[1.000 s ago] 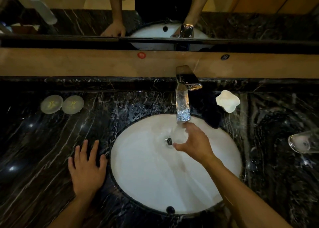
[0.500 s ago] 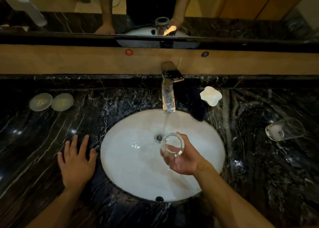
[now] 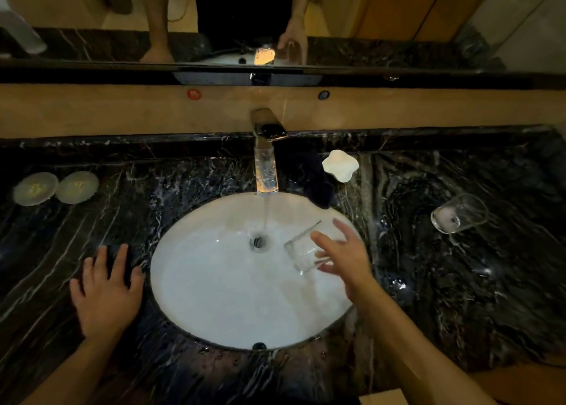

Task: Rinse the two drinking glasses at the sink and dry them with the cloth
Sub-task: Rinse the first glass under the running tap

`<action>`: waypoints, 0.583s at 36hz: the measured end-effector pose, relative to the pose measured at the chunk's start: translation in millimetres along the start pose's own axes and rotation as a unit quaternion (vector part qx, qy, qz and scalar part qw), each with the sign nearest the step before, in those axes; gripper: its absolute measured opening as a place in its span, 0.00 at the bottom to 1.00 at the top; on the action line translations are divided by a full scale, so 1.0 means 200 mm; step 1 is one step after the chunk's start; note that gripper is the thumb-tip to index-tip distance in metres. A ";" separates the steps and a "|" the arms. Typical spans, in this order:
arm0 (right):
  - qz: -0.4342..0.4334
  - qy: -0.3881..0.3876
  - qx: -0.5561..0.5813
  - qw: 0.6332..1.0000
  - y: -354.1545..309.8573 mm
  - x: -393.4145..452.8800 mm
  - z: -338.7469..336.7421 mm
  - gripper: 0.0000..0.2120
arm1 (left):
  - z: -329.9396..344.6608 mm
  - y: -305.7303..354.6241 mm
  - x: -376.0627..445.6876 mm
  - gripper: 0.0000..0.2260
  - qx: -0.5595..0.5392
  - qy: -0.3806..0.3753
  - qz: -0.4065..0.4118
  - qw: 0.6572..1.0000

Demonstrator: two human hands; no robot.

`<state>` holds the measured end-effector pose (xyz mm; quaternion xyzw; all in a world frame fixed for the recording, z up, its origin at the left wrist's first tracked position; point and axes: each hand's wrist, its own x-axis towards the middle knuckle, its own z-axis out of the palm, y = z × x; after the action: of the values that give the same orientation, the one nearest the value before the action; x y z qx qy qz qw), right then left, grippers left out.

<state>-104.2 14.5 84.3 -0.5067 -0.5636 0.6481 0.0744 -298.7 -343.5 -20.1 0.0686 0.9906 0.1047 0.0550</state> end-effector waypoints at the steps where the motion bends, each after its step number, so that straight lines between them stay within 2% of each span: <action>1: -0.062 0.039 -0.063 0.995 0.00 0.00 -0.04 0.38 | 0.00 0.01 -0.01 0.31 -0.003 0.001 -0.003 1.000; 4: -0.165 0.114 -0.214 0.956 0.01 0.01 -0.18 0.39 | 0.00 0.03 -0.05 0.31 -0.013 0.002 -0.009 1.000; 9: -0.191 0.176 -0.318 0.912 -0.01 0.03 -0.39 0.37 | 0.02 0.05 -0.15 0.32 -0.026 0.004 0.002 1.000; 14: -0.170 0.211 -0.321 0.907 0.01 0.08 -0.51 0.38 | 0.03 0.04 -0.24 0.33 -0.015 0.008 0.036 0.999; 21: -0.145 0.208 -0.326 0.911 0.01 0.17 -0.57 0.38 | 0.03 0.08 -0.30 0.33 0.004 -0.021 0.061 0.998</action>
<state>-34.7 110.9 81.0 -0.5391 -0.7826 0.2898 0.1134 -236.3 -336.7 -16.4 0.1316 0.9836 0.1026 0.0687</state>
